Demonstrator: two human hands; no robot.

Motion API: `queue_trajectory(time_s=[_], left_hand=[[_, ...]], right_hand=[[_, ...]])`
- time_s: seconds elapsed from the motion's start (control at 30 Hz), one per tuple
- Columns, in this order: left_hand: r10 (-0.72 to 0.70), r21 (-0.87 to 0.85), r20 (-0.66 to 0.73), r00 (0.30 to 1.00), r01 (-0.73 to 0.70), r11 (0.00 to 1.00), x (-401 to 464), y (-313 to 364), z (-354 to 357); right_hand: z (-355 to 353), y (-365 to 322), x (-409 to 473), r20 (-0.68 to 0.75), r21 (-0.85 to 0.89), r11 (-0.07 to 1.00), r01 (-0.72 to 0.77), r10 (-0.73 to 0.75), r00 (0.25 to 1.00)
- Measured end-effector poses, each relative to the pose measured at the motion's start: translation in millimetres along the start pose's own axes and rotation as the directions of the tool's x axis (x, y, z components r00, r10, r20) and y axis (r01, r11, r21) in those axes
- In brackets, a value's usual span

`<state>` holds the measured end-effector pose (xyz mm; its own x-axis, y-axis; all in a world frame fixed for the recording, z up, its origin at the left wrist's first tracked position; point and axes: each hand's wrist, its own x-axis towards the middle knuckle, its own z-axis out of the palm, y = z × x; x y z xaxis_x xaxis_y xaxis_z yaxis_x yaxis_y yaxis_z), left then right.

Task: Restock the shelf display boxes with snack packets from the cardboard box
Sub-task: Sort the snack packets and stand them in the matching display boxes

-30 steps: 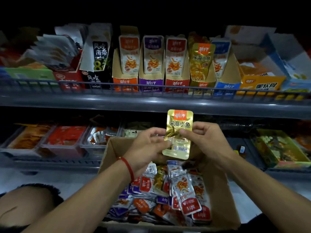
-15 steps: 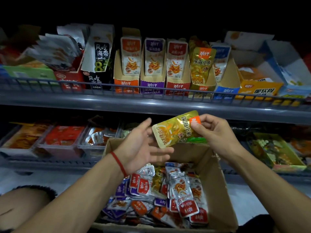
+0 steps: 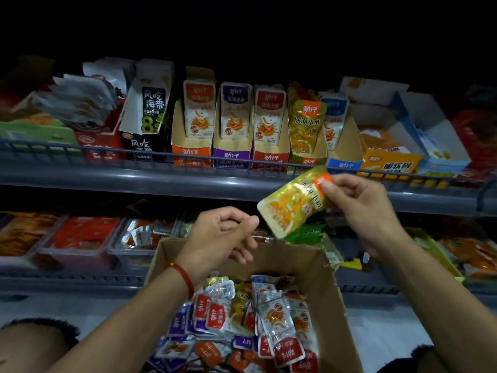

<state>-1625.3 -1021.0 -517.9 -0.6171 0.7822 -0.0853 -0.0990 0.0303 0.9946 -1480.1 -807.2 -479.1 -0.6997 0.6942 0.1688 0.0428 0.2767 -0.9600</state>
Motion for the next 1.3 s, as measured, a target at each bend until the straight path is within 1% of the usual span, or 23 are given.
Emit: queue_trajectory(time_s=[0.07,0.13,0.2,0.23,0.3,0.4,0.5,0.57,0.67,0.8,0.9,1.0,1.07,1.3], left_hand=[[0.011,0.037,-0.031,0.999,-0.01,0.999,1,2,-4],[-0.012,0.029,-0.047,0.999,0.013,1.0,2,4,-6],[-0.015,0.055,-0.071,0.997,0.019,0.998,3,4,-8],[-0.014,0.07,-0.078,0.997,0.019,0.997,4,4,-9],[-0.009,0.091,-0.078,0.997,0.016,0.996,4,4,-10],[0.004,0.137,-0.068,0.998,0.006,0.991,4,5,-11],[0.017,0.186,-0.069,0.997,-0.004,0.982,3,5,-13],[0.032,0.229,-0.076,0.997,-0.013,0.973,3,4,-15],[0.048,0.26,-0.092,0.995,-0.022,0.965,4,3,-18],[0.049,0.29,-0.1,0.994,-0.018,0.957,4,1,-20],[0.046,0.318,-0.103,0.994,-0.011,0.948,5,-1,-20],[0.038,0.324,-0.102,0.994,-0.003,0.946,6,-2,-20],[0.037,0.325,-0.103,0.994,-0.001,0.946,7,-3,-20],[0.043,0.356,-0.116,0.992,0.001,0.935,9,-10,-21]], right_hand=[[-16,-26,19,-0.087,-0.159,0.971,0.178,-0.194,0.977],[-32,-51,46,-0.163,-0.331,0.883,0.332,-0.4,0.902],[-42,-71,73,-0.17,-0.489,0.78,0.391,-0.525,0.834],[-45,-78,84,-0.158,-0.531,0.751,0.392,-0.543,0.825],[-44,-89,101,-0.097,-0.588,0.713,0.383,-0.532,0.841],[-33,-90,115,0.075,-0.731,0.554,0.397,-0.514,0.855],[-21,-82,126,0.213,-0.78,0.463,0.421,-0.437,0.874],[-15,-77,132,0.279,-0.806,0.406,0.43,-0.38,0.882],[-11,-73,145,0.3,-0.843,0.34,0.418,-0.349,0.888],[-12,-70,156,0.28,-0.887,0.223,0.404,-0.436,0.855],[-10,-70,159,0.293,-0.898,0.159,0.409,-0.477,0.829],[-9,-71,162,0.313,-0.901,0.121,0.417,-0.483,0.818],[-8,-69,164,0.322,-0.896,0.12,0.428,-0.491,0.81],[-11,-60,153,0.257,-0.872,0.204,0.446,-0.585,0.769]])
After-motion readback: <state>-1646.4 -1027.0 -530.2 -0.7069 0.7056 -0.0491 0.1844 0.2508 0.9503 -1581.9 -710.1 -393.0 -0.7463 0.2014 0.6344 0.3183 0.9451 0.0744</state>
